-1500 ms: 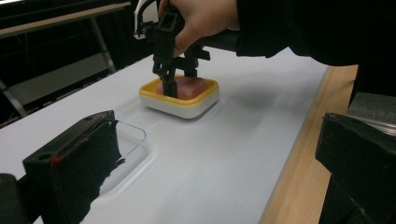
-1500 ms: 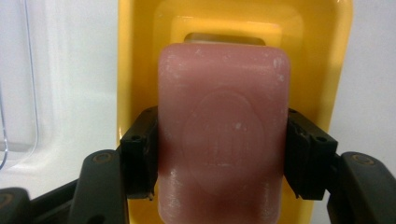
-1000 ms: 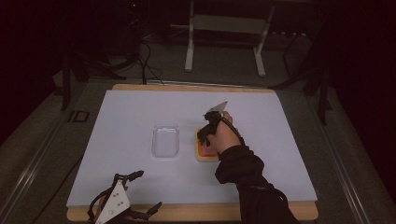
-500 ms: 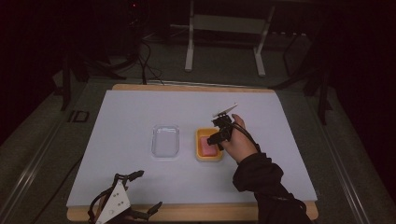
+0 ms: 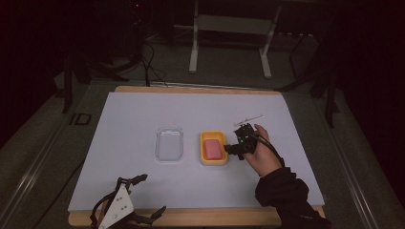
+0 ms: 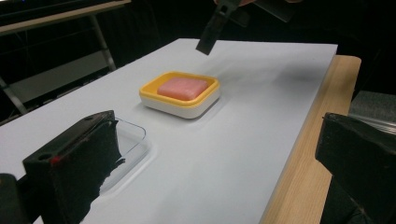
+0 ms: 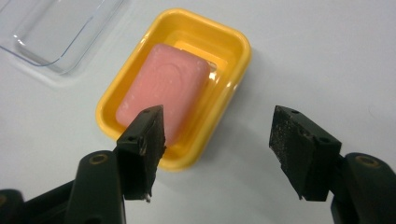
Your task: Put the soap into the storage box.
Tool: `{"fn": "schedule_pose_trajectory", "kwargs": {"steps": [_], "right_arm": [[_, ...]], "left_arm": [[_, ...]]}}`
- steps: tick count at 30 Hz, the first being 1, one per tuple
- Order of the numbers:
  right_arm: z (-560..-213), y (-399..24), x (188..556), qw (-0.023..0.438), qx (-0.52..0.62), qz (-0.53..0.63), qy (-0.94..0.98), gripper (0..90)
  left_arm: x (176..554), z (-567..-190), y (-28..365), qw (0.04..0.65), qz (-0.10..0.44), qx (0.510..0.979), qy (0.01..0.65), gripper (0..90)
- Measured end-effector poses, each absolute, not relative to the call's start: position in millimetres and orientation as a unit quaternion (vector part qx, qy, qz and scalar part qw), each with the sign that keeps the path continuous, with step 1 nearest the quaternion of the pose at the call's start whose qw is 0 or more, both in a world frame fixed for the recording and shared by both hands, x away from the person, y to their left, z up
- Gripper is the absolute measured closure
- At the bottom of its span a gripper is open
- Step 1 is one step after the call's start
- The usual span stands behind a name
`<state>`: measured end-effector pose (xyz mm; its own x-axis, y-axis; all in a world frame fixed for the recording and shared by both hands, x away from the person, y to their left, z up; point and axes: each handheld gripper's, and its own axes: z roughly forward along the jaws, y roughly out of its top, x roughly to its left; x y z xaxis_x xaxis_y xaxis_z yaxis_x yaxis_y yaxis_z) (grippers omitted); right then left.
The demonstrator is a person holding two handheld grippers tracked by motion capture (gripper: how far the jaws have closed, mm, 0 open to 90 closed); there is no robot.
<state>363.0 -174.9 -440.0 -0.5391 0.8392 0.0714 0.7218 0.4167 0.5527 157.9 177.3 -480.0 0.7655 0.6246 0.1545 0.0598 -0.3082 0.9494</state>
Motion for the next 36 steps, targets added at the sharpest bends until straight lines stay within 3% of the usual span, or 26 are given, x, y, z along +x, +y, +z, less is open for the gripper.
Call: {"fn": "schedule_pose_trajectory", "kwargs": {"steps": [36], "right_arm": [[-461.2,-256.0,293.2,0.156,0.459,0.324,0.812,29.4]], "left_arm": [[158.0,-480.3,176.8,0.541,0.261,0.768,0.224,0.5]]}}
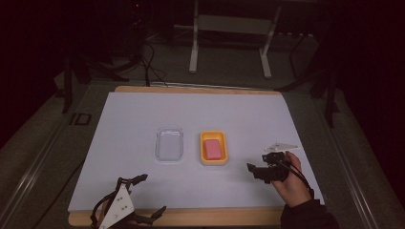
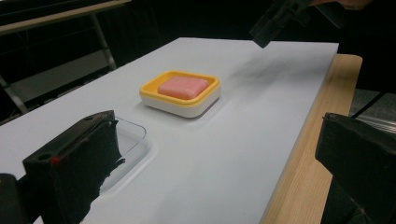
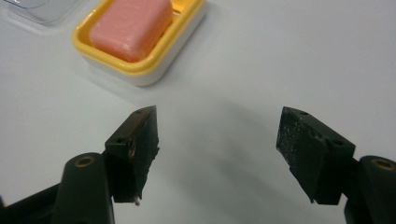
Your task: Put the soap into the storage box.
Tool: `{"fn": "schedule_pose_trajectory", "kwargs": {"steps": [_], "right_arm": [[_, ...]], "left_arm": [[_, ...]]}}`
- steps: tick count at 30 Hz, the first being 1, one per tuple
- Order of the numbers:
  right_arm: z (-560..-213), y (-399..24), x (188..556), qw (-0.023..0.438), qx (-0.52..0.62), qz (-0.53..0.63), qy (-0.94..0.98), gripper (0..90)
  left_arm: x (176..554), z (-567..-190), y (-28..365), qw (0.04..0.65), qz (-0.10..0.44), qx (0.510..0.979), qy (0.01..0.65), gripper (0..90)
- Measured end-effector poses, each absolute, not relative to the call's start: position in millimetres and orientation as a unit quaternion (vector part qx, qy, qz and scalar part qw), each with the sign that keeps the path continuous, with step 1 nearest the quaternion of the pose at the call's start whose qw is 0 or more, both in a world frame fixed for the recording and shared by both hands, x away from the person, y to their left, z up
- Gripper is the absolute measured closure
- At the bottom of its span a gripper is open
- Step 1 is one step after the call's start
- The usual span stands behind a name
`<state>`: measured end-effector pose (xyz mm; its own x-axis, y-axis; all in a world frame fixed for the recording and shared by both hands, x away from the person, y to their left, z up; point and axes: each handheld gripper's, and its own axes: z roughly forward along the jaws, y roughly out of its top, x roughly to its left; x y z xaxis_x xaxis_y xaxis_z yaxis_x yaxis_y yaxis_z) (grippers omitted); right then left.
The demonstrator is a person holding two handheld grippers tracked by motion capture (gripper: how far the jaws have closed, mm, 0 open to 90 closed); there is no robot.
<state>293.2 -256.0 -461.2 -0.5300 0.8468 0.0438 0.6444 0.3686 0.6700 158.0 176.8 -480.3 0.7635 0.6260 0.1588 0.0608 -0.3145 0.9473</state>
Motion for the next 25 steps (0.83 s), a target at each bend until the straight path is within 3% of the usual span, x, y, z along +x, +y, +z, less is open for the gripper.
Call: {"fn": "schedule_pose_trajectory", "kwargs": {"steps": [25], "right_arm": [[-482.3,-276.5,277.4,0.172,0.464,0.33,0.804,28.5]], "left_arm": [[158.5,-480.7,176.3,0.541,0.261,0.768,0.223,0.5]]}}
